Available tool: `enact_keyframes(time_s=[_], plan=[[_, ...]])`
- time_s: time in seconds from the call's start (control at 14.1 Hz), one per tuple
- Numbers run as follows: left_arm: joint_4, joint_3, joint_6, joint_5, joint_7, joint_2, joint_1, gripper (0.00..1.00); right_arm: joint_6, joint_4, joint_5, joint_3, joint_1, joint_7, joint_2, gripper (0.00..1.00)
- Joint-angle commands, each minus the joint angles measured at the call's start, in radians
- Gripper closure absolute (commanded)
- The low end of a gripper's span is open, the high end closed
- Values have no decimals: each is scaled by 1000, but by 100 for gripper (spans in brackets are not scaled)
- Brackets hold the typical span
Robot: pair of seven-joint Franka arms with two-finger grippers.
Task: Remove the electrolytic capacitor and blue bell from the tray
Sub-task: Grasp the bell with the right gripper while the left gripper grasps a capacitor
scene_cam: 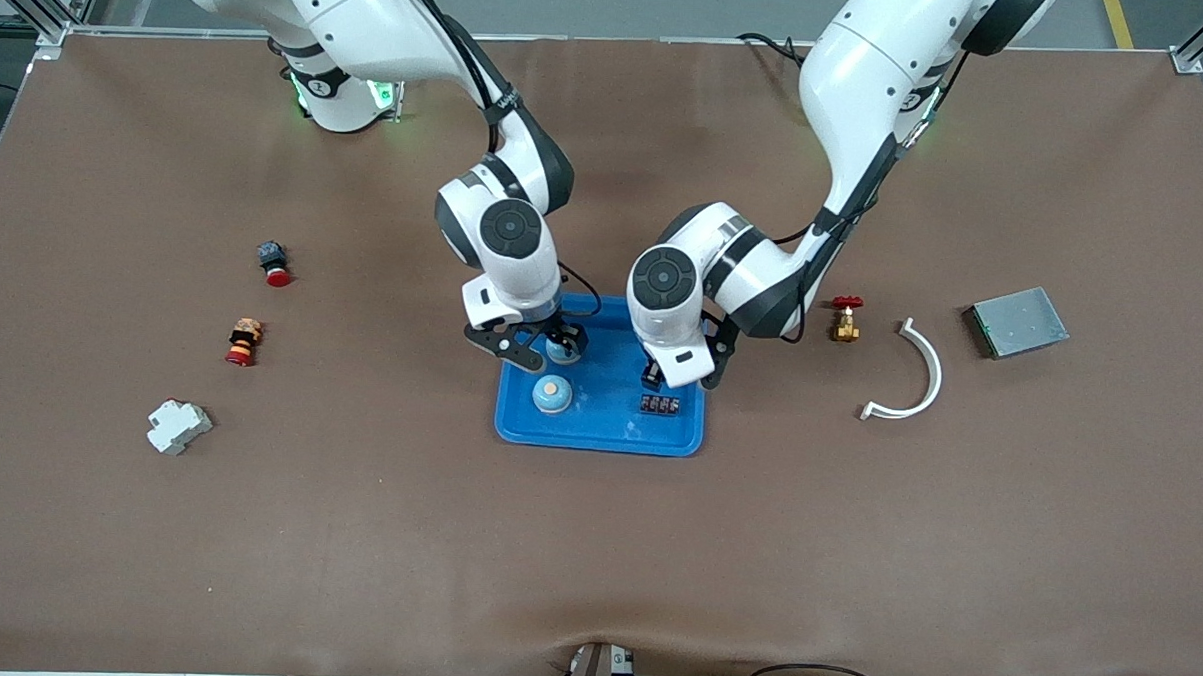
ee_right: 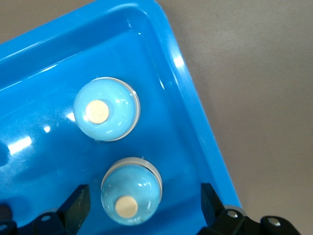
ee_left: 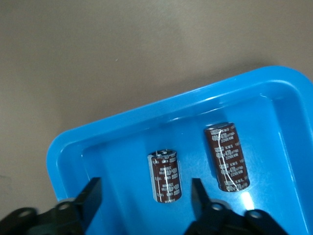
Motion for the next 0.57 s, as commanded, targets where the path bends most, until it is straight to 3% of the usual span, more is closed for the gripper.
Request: enact_keyframes(time_s=[0.0,0.43,0.5], plan=[[19,9,44,-34,-38,26,6,32,11,49,-26,-14,15,39,45,0],[14,10,124,-42,-106,77,7,32,45,49,-24,-14,30,60,72,0],[14,10,132,-42,-107,86,7,36,45,50,-24,-14,38,66,83,0]])
